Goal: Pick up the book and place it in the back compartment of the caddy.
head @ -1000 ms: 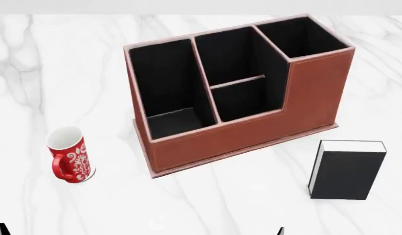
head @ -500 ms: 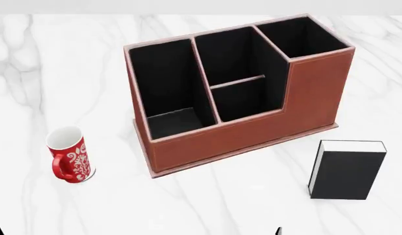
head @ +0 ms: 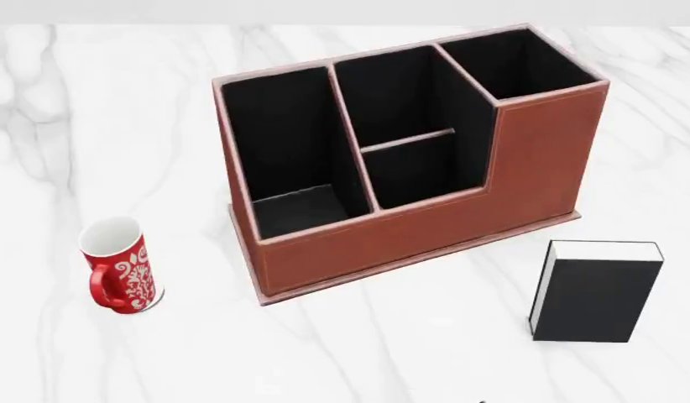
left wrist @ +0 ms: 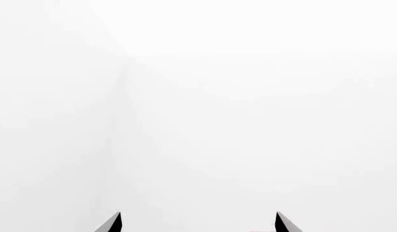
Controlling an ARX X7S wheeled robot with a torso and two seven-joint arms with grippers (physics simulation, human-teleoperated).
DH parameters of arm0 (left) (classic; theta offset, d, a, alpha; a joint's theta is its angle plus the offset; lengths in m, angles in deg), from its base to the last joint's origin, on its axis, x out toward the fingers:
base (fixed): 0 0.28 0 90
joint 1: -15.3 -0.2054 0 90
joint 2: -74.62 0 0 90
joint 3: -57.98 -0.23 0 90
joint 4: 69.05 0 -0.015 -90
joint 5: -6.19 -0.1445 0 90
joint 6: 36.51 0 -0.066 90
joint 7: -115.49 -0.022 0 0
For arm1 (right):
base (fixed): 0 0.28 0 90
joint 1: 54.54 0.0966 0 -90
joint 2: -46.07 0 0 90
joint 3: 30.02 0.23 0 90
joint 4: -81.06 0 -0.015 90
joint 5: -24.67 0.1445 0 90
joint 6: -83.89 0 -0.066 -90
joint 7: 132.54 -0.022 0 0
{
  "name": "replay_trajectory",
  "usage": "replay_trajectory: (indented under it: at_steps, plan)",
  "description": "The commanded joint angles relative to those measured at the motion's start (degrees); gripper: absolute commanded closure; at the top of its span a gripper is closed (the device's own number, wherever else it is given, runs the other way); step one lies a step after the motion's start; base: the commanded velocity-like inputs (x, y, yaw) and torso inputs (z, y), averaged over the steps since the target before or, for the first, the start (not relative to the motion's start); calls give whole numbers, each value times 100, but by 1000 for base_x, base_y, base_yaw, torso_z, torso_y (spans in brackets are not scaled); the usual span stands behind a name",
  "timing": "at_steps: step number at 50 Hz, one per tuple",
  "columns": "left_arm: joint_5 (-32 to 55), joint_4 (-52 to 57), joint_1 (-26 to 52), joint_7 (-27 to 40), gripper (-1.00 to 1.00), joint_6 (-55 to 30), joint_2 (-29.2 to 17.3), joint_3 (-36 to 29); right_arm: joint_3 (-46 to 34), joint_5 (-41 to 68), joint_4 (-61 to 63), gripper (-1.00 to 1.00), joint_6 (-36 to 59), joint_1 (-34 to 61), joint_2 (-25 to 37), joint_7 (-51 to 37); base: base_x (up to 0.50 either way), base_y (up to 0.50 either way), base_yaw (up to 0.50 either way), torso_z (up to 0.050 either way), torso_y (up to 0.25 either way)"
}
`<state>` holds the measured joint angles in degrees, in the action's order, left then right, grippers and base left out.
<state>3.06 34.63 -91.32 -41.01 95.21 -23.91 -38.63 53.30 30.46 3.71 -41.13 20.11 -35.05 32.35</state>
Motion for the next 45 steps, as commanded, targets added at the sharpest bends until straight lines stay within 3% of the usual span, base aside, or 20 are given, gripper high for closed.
replay_trajectory:
  at_steps: [1, 45]
  plan:
    - [-86, 102, -110, 101, -100, 129, -35, -13, -38, -11, 59, -100, -123, -86, 52, -54, 0, 0, 0, 0, 0]
    - [-95, 23, -9, 337, -100, 72, -188, -127, -191, 66, -41, -100, -3, 45, 201, -217, 0, -80, 0, 0, 0]
